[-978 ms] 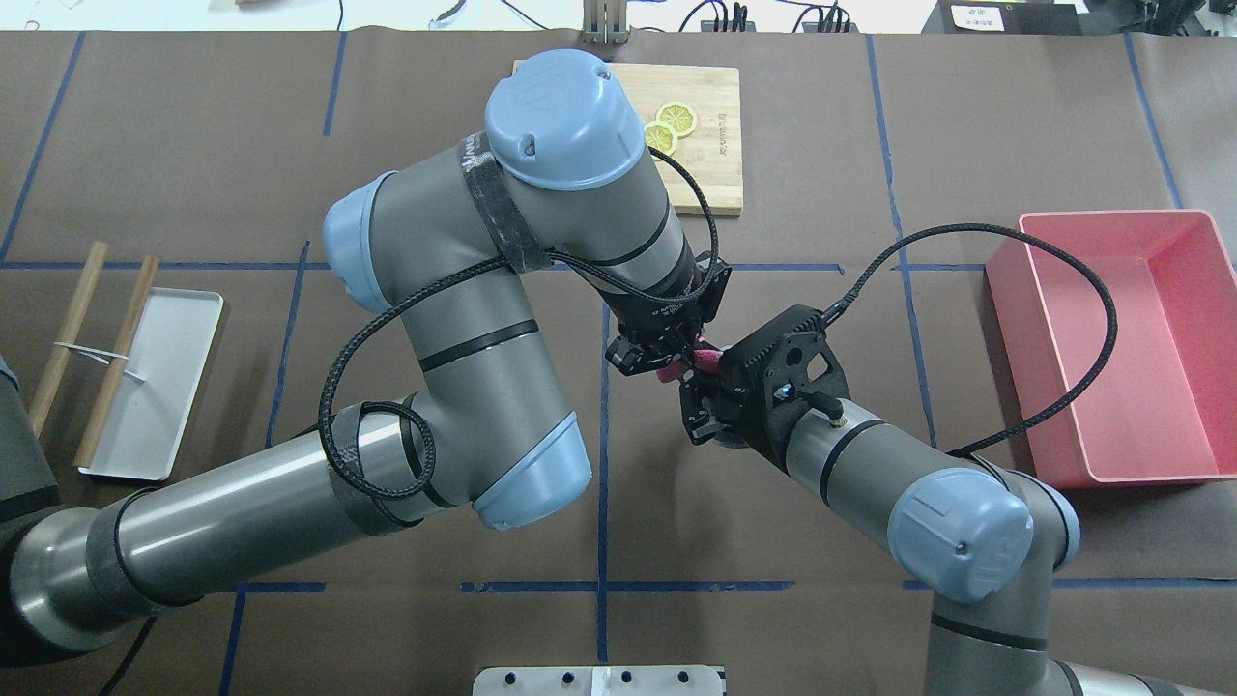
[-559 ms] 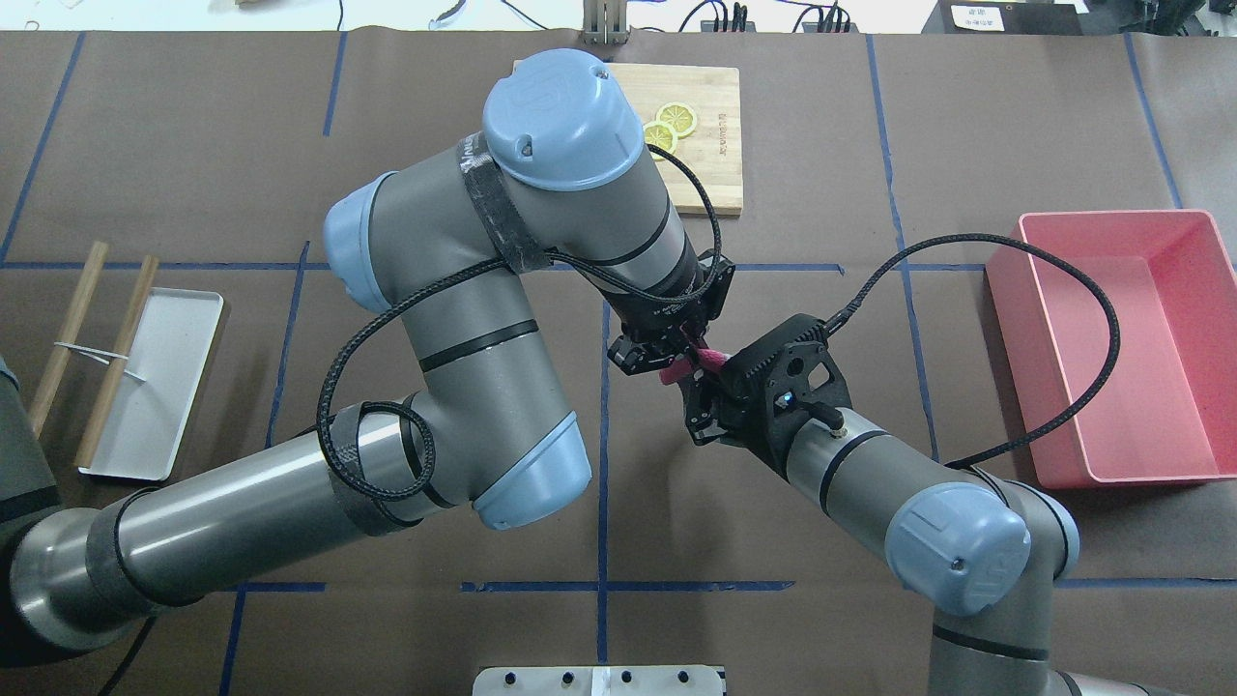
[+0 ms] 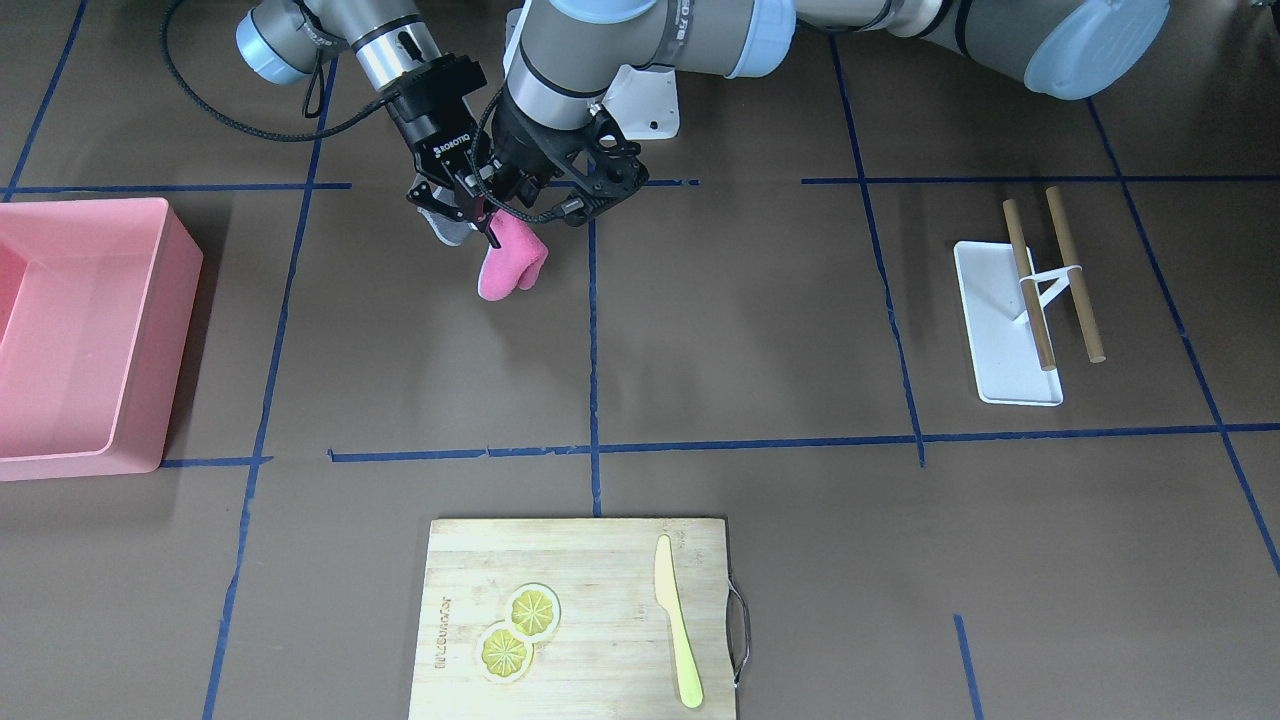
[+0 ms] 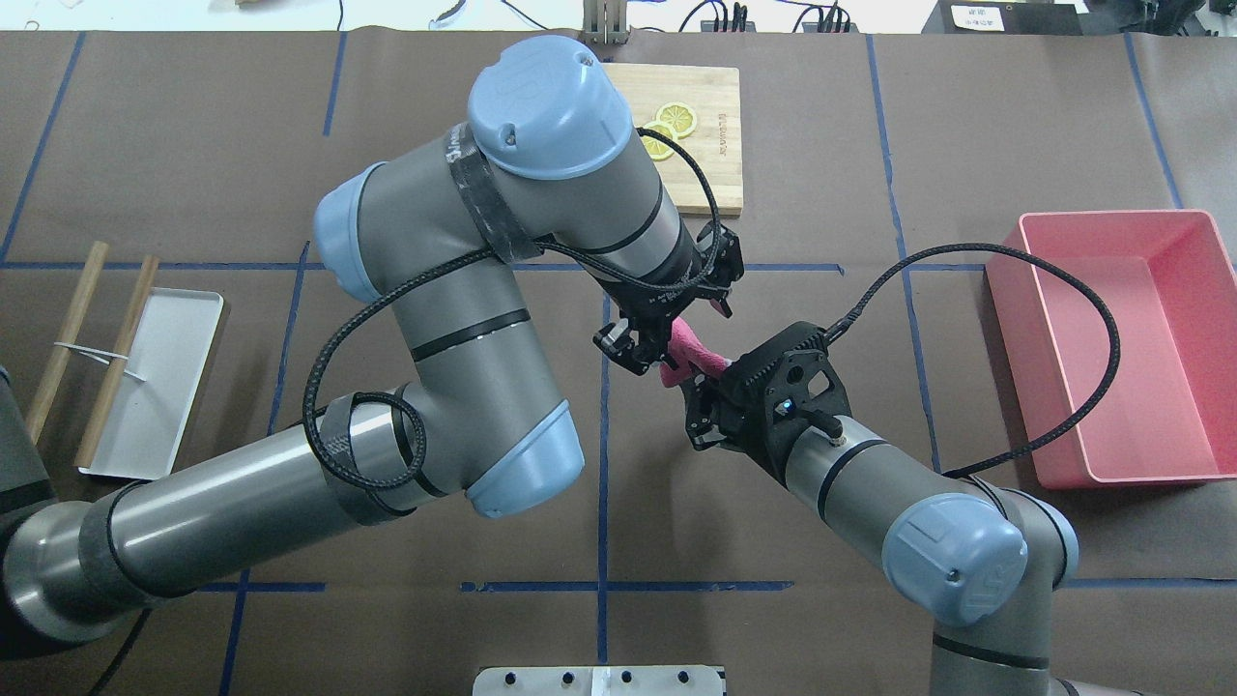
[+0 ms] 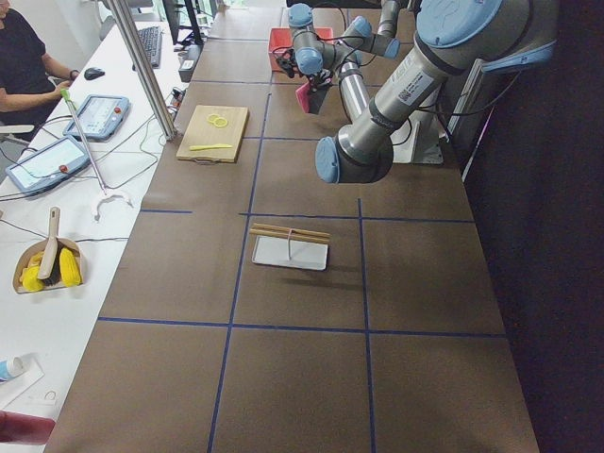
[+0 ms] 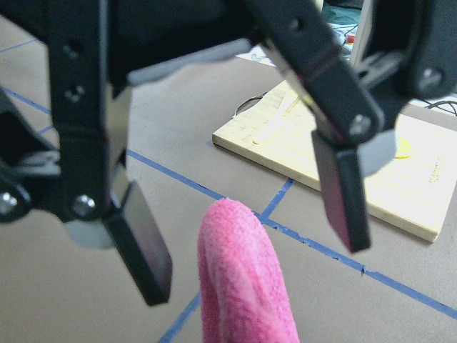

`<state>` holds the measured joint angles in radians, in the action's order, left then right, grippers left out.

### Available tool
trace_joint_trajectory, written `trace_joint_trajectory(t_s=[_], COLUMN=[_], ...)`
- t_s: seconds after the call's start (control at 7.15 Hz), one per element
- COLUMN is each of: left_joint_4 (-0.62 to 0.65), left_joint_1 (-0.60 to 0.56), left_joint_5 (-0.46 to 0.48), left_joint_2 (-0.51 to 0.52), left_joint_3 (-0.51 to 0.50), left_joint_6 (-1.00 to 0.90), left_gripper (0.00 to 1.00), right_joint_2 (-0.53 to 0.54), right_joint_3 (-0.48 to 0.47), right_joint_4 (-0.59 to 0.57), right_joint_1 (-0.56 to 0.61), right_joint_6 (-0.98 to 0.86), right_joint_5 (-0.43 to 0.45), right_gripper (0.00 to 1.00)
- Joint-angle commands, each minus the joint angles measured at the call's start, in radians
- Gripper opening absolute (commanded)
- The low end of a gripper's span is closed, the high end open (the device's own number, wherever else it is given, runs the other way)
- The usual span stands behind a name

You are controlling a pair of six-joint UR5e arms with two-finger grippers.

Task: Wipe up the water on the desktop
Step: 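Open the left gripper and withdraw it while the right gripper lowers the cloth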

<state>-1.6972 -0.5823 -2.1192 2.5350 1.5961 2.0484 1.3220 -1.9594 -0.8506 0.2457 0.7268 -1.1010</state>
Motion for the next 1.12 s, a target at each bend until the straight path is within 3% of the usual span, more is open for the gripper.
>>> trace_joint_trajectory(t_s=[0.0, 0.14, 0.28, 0.42, 0.56, 0.7, 0.84, 0.98], left_joint_4=[-0.019, -0.018, -0.015, -0.012, -0.01, -0.012, -0.013, -0.013], left_joint_1=[-0.097, -0.131, -0.151, -0.157, -0.16, -0.163, -0.163, -0.165], left_joint_5=[-0.01, -0.014, -0.028, -0.025, -0.019, -0.019, -0.018, -0.018], left_joint_2=[-0.025, -0.074, -0.184, -0.285, -0.31, -0.311, -0.312, -0.326], left_joint_3=[0.027, 0.077, 0.191, 0.278, 0.286, 0.274, 0.269, 0.269], left_joint_6=[-0.005, -0.007, -0.127, -0.283, -0.342, -0.346, -0.364, -0.399], left_gripper=[0.85, 0.85, 0.85, 0.85, 0.85, 0.85, 0.85, 0.85], right_joint_2=[0.002, -0.01, 0.003, 0.003, -0.009, -0.015, -0.014, -0.015], right_joint_3=[-0.066, -0.125, -0.122, -0.122, -0.125, -0.122, -0.096, -0.044], right_joint_4=[-0.221, -0.377, -0.407, -0.473, -0.627, -0.7, -0.729, -0.728], right_joint_1=[-0.002, 0.0, 0.036, 0.125, 0.218, 0.298, 0.325, 0.325], right_joint_6=[0.25, 0.382, 0.458, 0.565, 0.607, 0.608, 0.605, 0.596], right_joint_5=[0.0, -0.02, -0.102, -0.288, -0.503, -0.671, -0.757, -0.782], right_gripper=[0.0, 0.0, 0.0, 0.0, 0.0, 0.0, 0.0, 0.0])
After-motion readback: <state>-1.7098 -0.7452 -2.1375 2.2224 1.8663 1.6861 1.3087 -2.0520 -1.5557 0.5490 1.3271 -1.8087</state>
